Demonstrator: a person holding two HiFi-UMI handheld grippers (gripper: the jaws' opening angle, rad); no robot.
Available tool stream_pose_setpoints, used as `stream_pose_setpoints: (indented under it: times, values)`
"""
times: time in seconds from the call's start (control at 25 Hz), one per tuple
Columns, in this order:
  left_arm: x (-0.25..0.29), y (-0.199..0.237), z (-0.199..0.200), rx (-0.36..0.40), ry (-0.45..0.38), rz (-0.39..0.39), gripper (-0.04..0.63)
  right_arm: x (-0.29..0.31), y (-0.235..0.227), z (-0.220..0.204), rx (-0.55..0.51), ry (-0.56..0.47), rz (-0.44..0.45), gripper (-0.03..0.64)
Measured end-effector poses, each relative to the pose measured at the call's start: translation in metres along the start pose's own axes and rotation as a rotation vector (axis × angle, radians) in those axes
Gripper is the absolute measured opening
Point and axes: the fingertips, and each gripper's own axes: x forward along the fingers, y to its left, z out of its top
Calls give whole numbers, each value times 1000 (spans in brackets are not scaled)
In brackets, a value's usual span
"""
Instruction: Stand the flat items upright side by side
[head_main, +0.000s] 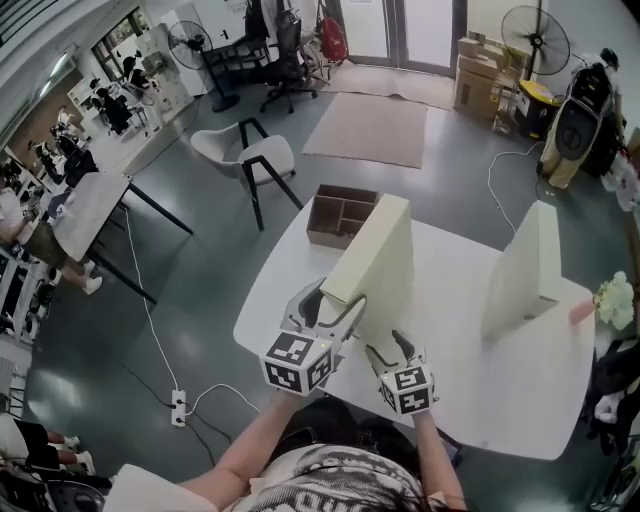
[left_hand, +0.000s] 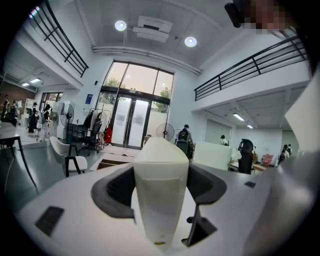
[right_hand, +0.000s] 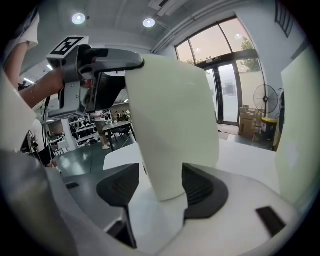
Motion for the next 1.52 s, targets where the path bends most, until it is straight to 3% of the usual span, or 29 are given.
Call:
stream_pose_setpoints:
  times: [0.36, 0.72, 0.84, 1.2, 1.52]
  values:
    - [5, -36, -6, 68, -4, -90, 310, -10, -6, 18, -25, -71, 15, 270]
    - [2, -44, -15, 97, -14, -213, 339, -18, -16, 2, 18, -30, 12, 271]
    - [0, -44, -34, 109, 11, -240, 348, -22, -25, -4, 30, -24, 4, 270]
    - [11, -19, -142, 181, 228, -294, 350, -43, -53, -31, 90, 10, -54, 270]
    - [37, -31, -146, 230, 207, -296, 302, -64, -85, -50, 168, 16, -138, 270]
